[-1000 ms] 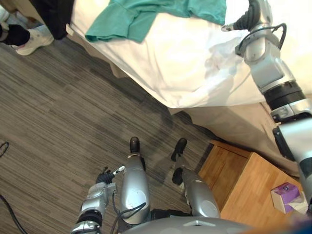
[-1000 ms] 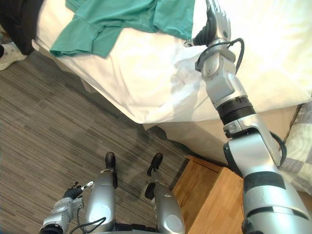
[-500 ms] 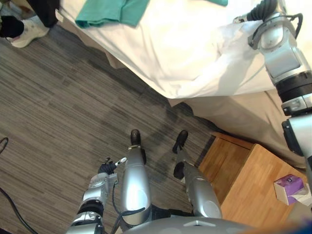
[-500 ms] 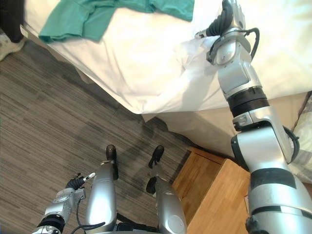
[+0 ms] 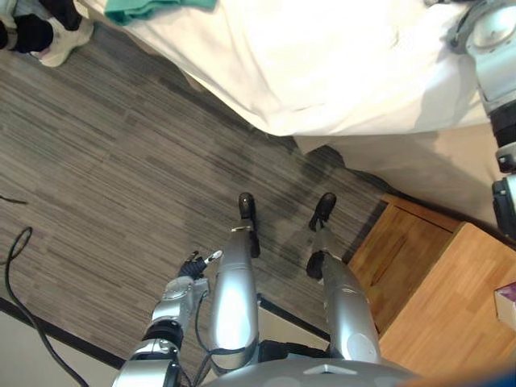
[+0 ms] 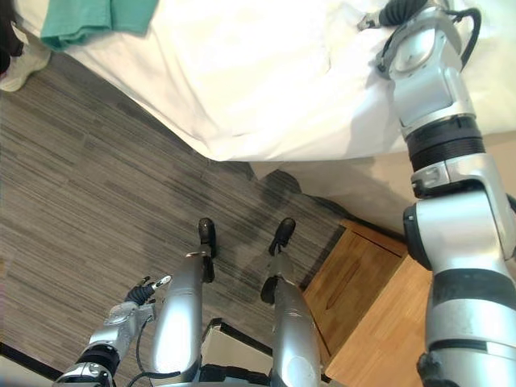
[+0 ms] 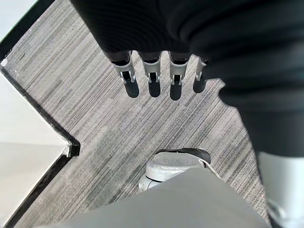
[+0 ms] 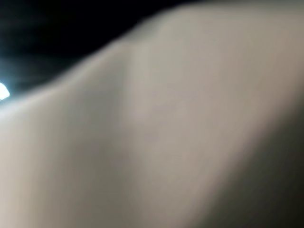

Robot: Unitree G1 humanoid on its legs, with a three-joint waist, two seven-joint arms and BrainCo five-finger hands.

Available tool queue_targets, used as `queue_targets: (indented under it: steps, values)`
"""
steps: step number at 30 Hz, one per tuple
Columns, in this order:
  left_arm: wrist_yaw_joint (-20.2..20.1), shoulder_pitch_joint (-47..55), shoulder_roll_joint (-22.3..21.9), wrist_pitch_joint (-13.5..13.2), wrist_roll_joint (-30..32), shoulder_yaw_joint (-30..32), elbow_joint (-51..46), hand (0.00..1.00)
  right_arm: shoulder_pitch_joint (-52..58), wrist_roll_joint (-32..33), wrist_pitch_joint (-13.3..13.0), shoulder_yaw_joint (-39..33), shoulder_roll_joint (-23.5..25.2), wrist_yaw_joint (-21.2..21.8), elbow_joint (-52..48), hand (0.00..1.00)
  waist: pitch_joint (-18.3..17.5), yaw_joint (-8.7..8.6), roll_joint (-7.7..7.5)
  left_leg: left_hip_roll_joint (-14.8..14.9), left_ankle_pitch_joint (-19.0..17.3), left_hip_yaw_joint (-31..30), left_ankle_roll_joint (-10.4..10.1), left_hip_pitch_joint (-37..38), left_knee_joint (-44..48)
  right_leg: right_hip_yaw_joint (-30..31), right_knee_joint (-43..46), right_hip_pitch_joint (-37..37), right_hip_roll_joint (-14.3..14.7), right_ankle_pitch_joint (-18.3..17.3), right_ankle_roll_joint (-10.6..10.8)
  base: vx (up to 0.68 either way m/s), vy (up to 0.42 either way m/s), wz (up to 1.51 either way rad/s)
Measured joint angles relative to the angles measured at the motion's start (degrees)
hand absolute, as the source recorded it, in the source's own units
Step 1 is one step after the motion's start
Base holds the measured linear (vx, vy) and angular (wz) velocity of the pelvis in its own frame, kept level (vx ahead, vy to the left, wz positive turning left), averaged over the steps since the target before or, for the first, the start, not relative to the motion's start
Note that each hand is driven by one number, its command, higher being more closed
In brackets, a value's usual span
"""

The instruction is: Tidy the bed and pick cloth on bed and put in laundry

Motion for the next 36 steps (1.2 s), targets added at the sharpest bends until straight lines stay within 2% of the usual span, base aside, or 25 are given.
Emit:
queue_targets:
  steps: [8, 11, 12, 16, 19, 21, 22, 23, 25, 29, 32, 35, 36]
  values:
    - [0.0, -0.49, 0.09, -0.01, -1.08, -1.38, -0.34, 0.0, 2.64, 3.96, -1.83, -0.72, -1.49, 0.0, -4.34, 1.0, -0.05, -1.38, -0.07, 0.27, -0.07, 1.11, 0.03, 0.5, 0.49, 0.92, 0.82, -0.2, 0.03, 0.06, -0.07, 0.01, 0.002, -0.03]
    - [0.02, -0.55, 0.41, 0.92, -1.15, -1.36, -0.5, 0.0, 7.08, 6.01, -2.5, -4.71, -1.53, -0.27, -8.66, 1.0, -0.1, -2.22, -0.15, 0.67, -0.7, 1.5, 0.11, 1.4, 1.35, 1.72, 1.49, 0.28, 0.2, 0.06, -0.07, 0.02, 0.002, -0.14]
    - [0.02, -0.5, 0.72, 1.45, -1.13, -1.34, -0.87, 0.0, 9.66, 6.95, -2.72, -6.72, -1.54, -0.99, -10.87, 1.0, -0.12, -3.02, -0.2, 0.84, -1.1, 1.64, 0.2, 2.0, 1.82, 1.86, 1.51, 0.96, 0.25, 0.06, -0.08, 0.01, 0.003, -0.12]
    - [0.03, 0.53, 1.02, 2.79, -1.04, -1.1, -2.59, 0.0, 20.11, 7.96, -3.21, -13.54, -1.53, -4.58, -17.38, 1.0, -0.39, -3.55, -0.67, 1.93, -3.24, 3.2, 0.26, 5.54, 3.94, 3.64, 1.49, 4.29, 0.9, 0.05, -0.08, 0.01, 0.02, -0.24]
    - [0.04, 0.66, 1.3, 3.69, -0.96, -0.58, -2.62, 0.0, 29.15, 9.53, -3.71, -19.32, -1.38, -7.51, -22.49, 1.0, -0.98, -4.29, -1.64, 2.32, -4.53, 4.7, 0.25, 8.11, 4.35, 5.11, 1.42, 6.24, 1.07, -0.64, -0.37, 0.0, 0.007, -0.23]
    - [0.07, 1.28, 1.34, 4.04, -0.95, 0.46, -2.62, 0.0, 34.32, 10.67, -3.76, -22.86, -0.02, -8.84, -24.26, 1.0, -1.65, -4.95, -2.7, 2.36, -4.65, 5.64, 0.17, 9.45, 4.22, 5.9, 1.43, 7.02, 1.08, -0.82, -0.24, 0.01, -0.003, -0.22]
    - [0.12, 2.24, 1.55, 4.03, -0.91, 0.84, -2.71, 0.0, 37.22, 11.51, -4.13, -24.96, 1.7, -9.56, -24.4, 1.0, -2.47, -5.28, -3.71, 2.41, -4.7, 6.37, 0.08, 10.32, 3.95, 6.65, 1.42, 7.25, 1.14, -0.82, -0.23, 0.03, -0.008, -0.2]
    - [0.16, 2.5, 1.71, 4.1, -0.88, 0.89, -2.53, 0.0, 39.34, 11.86, -4.31, -26.17, 2.92, -10.23, -24.47, 0.0, -3.17, -5.91, -3.92, 2.5, -4.85, 6.62, 0.06, 10.77, 3.94, 6.76, 1.4, 7.64, 1.21, -0.85, -0.19, 0.04, 0.002, -0.22]
    - [0.18, 3.87, 1.77, 4.57, -0.37, 0.91, -2.56, 0.0, 43.27, 13.1, -4.73, -28.26, 5.95, -11.42, -24.55, 0.0, -4.13, -6.36, -4.51, 2.69, -5.24, 7.73, -0.06, 13.16, 3.81, 7.81, 1.33, 9.18, 1.4, -0.86, -0.16, 0.04, 0.017, -0.18]
    - [0.21, 7.6, 1.01, 4.69, 0.29, 0.86, -2.34, 0.0, 53.77, 19.48, -8.15, -33.45, 12.66, -14.35, -24.84, 0.0, -9.58, -7.06, -4.53, 3.0, -6.54, 9.66, -0.34, 16.88, 2.91, 9.47, 1.07, 11.58, 1.77, -1.49, 0.63, 0.06, 0.03, -0.21]
    - [0.34, 8.77, 0.65, 4.64, 0.17, 0.77, -1.07, 0.0, 60.45, 27.28, -12.17, -38.6, 17.93, -15.77, -25.33, 0.0, -11.83, -8.03, -4.65, 2.84, -7.0, 11.02, -0.4, 19.06, 2.13, 10.92, 0.95, 12.65, 1.7, -1.73, 0.64, 0.05, 0.031, -0.2]
    - [1.35, 9.7, 0.32, 4.59, 0.1, 0.73, 0.19, 0.0, 66.85, 30.06, -15.74, -42.56, 23.43, -17.5, -26.09, 0.0, -12.67, -9.86, -4.45, 2.7, -7.2, 12.37, -0.39, 21.77, 0.87, 11.58, 0.8, 14.28, 1.4, -2.4, 0.98, 0.03, 0.017, -0.12]
    - [1.34, 10.46, -0.25, 4.52, 0.07, 0.79, 0.18, 0.0, 69.96, 31.87, -17.46, -44.31, 25.07, -17.91, -26.82, 0.0, -13.5, -10.5, -3.95, 2.31, -7.18, 12.61, -0.44, 22.51, 0.29, 12.06, 0.82, 14.58, 0.93, -2.42, 0.93, 0.03, 0.025, -0.09]
